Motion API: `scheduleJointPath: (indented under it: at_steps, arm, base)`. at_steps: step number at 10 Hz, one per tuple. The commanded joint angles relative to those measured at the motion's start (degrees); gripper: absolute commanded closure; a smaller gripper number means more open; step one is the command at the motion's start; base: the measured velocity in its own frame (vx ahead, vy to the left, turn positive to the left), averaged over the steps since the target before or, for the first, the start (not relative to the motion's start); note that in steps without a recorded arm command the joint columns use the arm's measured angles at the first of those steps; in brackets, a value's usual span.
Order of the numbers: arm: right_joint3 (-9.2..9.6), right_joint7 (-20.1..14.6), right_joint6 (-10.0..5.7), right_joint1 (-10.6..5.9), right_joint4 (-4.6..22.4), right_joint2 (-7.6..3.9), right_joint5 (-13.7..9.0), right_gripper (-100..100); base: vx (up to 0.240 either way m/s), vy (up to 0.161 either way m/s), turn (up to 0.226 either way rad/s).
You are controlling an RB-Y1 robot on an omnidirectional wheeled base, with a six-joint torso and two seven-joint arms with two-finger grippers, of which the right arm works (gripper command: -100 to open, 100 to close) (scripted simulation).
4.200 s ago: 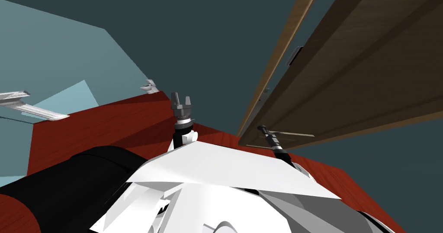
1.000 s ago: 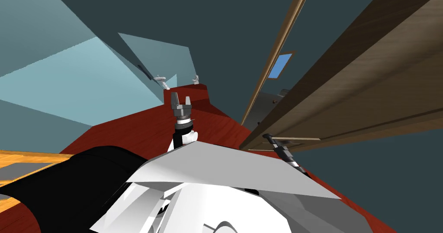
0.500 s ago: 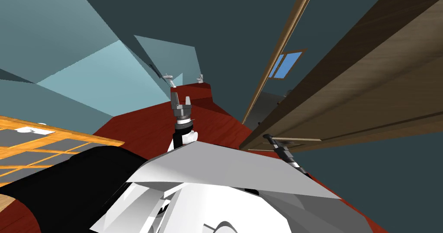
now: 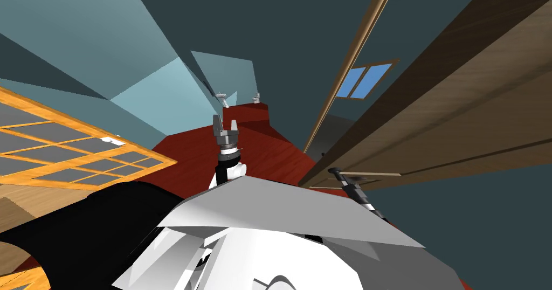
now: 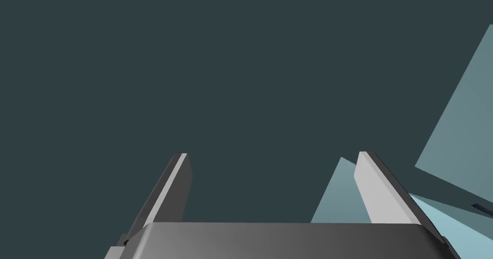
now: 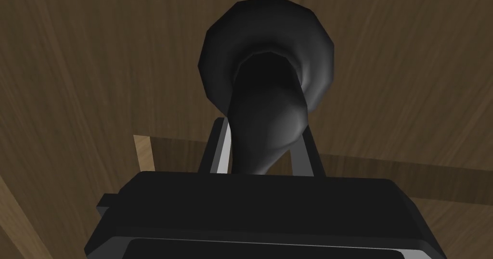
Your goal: Pull the door open
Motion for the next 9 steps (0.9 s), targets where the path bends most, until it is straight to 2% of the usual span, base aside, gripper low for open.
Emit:
scheduleJointPath:
  at_steps: [1, 3, 4, 9]
  arm:
    - [-0.19, 0.1, -0.5, -0.03, 0.6, -0.34, -0.2, 100]
    - [-0.16, 0.0, -0.96, -0.08, 1.0, -0.44, -0.2, 100]
    - [0.25, -0.1, -1.37, -0.51, 1.7, 0.11, 0.1, 100]
    - [0.49, -0.2, -2.27, -0.81, 2.8, -0.06, -0.1, 100]
  base:
    - [-0.218, -0.097, 0.157]
    - [-0.202, -0.094, 0.136]
    - [-0.09, -0.029, 0.04]
    - [-0.159, -0.067, 0.143]
